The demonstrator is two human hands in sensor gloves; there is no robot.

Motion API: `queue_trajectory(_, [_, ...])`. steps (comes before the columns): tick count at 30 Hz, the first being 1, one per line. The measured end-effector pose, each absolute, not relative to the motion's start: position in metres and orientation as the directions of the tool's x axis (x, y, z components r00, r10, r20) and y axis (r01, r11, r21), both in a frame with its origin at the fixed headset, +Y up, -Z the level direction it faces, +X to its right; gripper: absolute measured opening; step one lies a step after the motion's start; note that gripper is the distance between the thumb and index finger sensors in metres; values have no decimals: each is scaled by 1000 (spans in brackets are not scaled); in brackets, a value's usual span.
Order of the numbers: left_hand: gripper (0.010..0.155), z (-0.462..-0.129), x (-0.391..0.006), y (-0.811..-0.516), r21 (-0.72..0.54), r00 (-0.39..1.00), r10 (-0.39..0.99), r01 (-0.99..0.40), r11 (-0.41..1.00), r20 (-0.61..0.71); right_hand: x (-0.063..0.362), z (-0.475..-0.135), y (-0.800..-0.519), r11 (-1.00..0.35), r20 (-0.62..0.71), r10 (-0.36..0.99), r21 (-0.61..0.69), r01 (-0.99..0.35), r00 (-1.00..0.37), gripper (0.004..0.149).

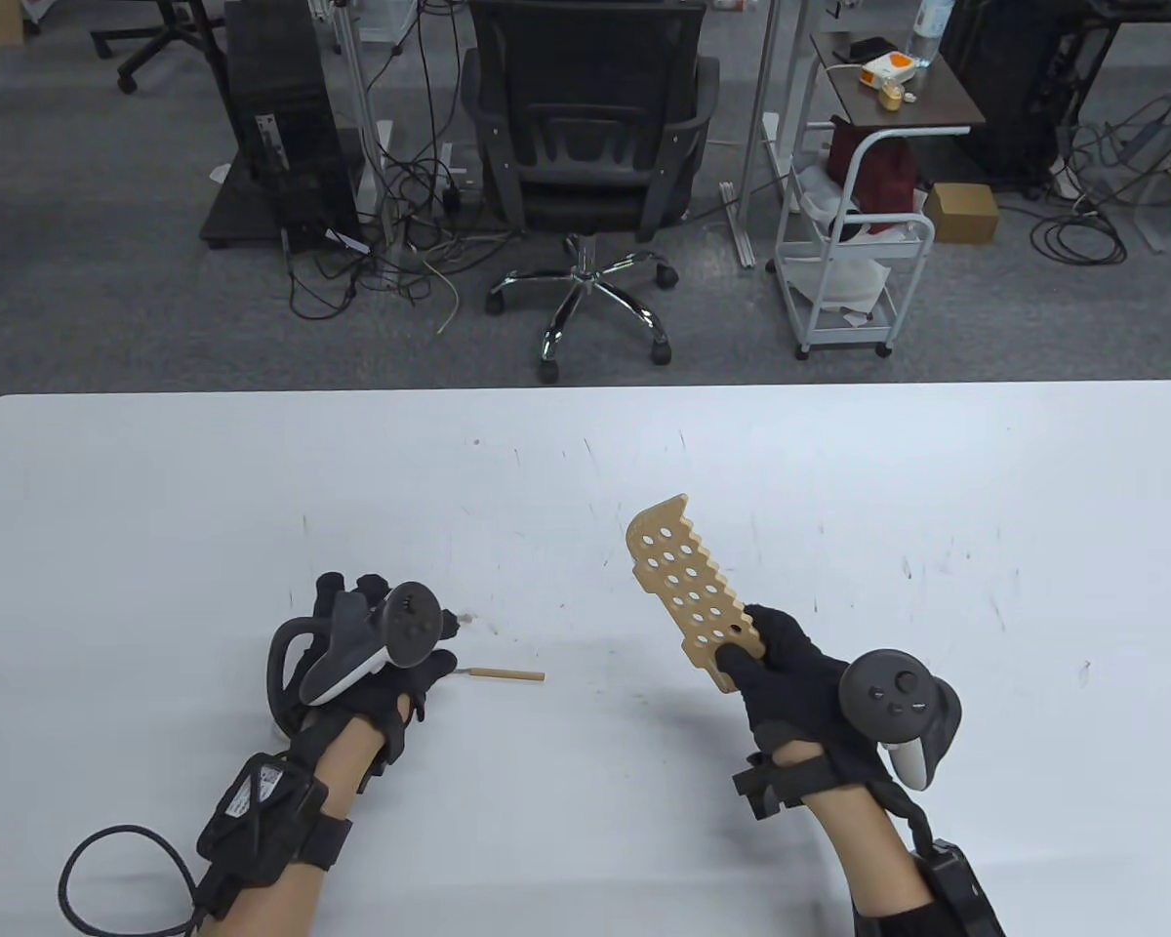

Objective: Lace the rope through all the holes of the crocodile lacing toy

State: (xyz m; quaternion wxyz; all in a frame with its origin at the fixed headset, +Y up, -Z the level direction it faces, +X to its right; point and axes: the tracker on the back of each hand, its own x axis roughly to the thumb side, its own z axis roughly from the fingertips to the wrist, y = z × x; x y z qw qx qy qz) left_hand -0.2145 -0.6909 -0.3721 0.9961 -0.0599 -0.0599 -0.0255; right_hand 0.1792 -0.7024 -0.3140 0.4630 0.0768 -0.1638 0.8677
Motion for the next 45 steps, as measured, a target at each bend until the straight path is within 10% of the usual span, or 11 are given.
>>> queue_trajectory(33, [43, -399, -142, -750, -178, 908, -372, 405, 897, 192, 174, -316, -707, -495, 267, 806, -183, -849, -528, 49])
queue_trajectory(45, [46, -407, -152, -750, -336, 946, -275, 319, 886, 171, 175, -322, -709, -492, 240, 821, -165, -855, -519, 49])
